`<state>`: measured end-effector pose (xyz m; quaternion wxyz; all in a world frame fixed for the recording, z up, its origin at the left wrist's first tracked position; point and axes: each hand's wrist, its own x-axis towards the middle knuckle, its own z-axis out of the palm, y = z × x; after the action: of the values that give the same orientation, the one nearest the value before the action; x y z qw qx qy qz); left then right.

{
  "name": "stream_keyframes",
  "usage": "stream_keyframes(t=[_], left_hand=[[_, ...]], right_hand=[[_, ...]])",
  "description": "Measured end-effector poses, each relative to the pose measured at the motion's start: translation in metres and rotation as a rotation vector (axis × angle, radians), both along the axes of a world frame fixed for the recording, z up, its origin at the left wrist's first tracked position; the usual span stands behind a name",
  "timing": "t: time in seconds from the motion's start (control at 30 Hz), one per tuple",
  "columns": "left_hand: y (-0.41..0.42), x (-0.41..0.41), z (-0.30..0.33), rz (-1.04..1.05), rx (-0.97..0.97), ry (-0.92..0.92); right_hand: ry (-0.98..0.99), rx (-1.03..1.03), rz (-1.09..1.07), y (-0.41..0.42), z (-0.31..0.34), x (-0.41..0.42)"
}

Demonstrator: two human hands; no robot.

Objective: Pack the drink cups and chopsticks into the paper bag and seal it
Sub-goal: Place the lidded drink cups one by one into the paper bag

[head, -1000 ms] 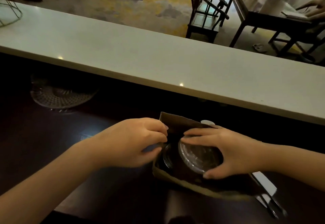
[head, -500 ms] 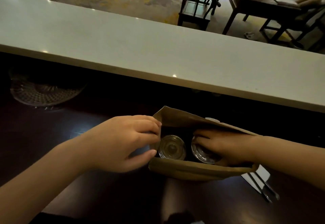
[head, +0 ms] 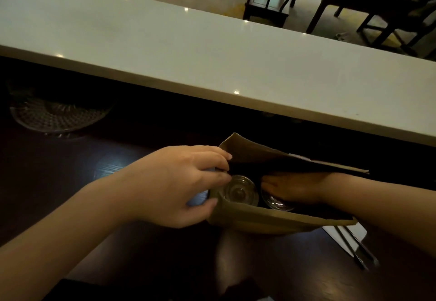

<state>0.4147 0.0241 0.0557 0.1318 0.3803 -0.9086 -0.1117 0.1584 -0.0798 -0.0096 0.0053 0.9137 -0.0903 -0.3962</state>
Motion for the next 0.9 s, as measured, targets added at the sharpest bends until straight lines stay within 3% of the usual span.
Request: stream_keyframes(t=[0.1, 0.3, 0.47, 0.7, 0.8, 0.9], left_hand=[[-0.003, -0.002, 0.000, -0.009, -0.036, -0.022], [-0.010, -0.008, 0.000, -0.018, -0.049, -0.018], [-0.013, -0.008, 0.001, -0.011, -0.051, -0.026], [-0.014, -0.008, 0.002, -0.018, -0.057, -0.040], [-0.014, -0.007, 0.001, -0.019, -0.053, -0.039], [-0.014, -0.007, 0.000, -0.024, -0.059, -0.046]], right_hand=[[0.049, -0.082, 0.059, 0.002, -0.007, -0.003], [-0.075, -0.122, 0.109, -0.003, -0.016, -0.011], [0.013, -0.144, 0.091, -0.004, -0.022, -0.010], [0.008, -0.121, -0.132, 0.003, -0.019, -0.019], [0.038, -0.090, -0.372, 0.006, -0.017, -0.018], [-0.078, 0.018, -0.544, 0.004, -0.005, -0.019]])
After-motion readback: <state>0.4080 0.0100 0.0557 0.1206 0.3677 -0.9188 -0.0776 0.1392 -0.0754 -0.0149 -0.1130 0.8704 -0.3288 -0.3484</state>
